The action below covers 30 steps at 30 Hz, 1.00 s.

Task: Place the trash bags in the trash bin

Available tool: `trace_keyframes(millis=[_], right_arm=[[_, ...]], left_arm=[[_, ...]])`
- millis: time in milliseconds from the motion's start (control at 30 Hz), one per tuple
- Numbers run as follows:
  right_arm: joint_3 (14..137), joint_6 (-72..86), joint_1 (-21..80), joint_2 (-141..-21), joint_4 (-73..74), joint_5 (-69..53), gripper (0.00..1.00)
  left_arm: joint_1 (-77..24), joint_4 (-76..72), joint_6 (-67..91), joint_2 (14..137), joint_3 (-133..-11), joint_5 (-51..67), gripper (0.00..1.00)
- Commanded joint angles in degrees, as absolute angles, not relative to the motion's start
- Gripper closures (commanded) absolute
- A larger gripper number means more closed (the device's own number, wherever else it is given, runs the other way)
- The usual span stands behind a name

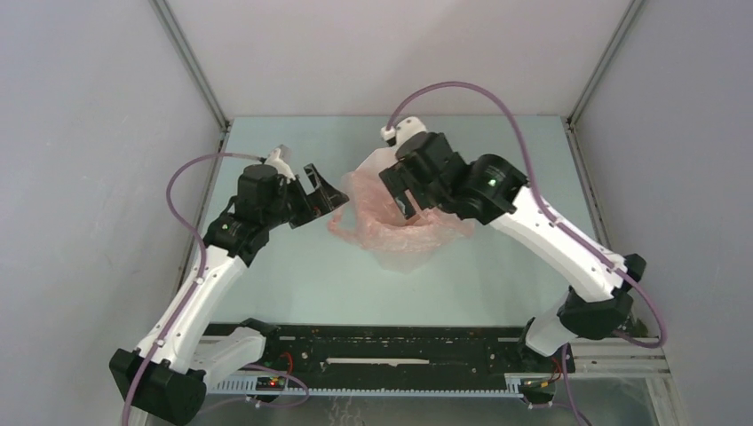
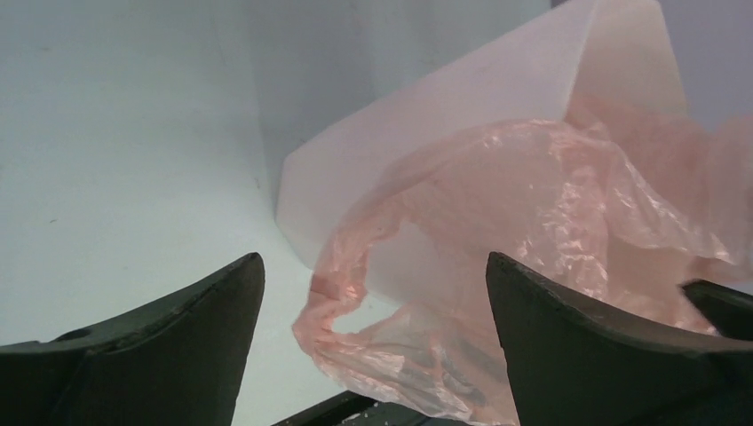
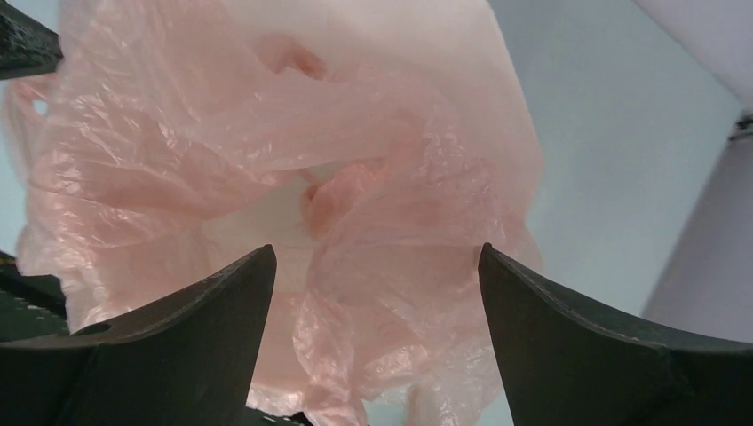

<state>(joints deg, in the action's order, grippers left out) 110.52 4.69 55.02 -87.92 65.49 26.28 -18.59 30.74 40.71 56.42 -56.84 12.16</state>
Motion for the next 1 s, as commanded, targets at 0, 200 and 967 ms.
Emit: trace_keyframes(millis=[0,200,967], right_arm=[[114.2,2.2,58.3,-90.2,69.8,38.9,0.07],[114.8,2.1,57.0,-92.0,69.5,46.0,0.18],[109.8,2.3,29.7,-89.8,48.0,2.5,1.0]], left_arm=[[-18.2,22.6,41.7,56.3,-54.8,19.6,0.04],[-17.9,23.4,41.4,58.0,-54.5,16.8,0.21],[-15.8,21.6,39.7,66.1,-59.4,6.0,1.0]])
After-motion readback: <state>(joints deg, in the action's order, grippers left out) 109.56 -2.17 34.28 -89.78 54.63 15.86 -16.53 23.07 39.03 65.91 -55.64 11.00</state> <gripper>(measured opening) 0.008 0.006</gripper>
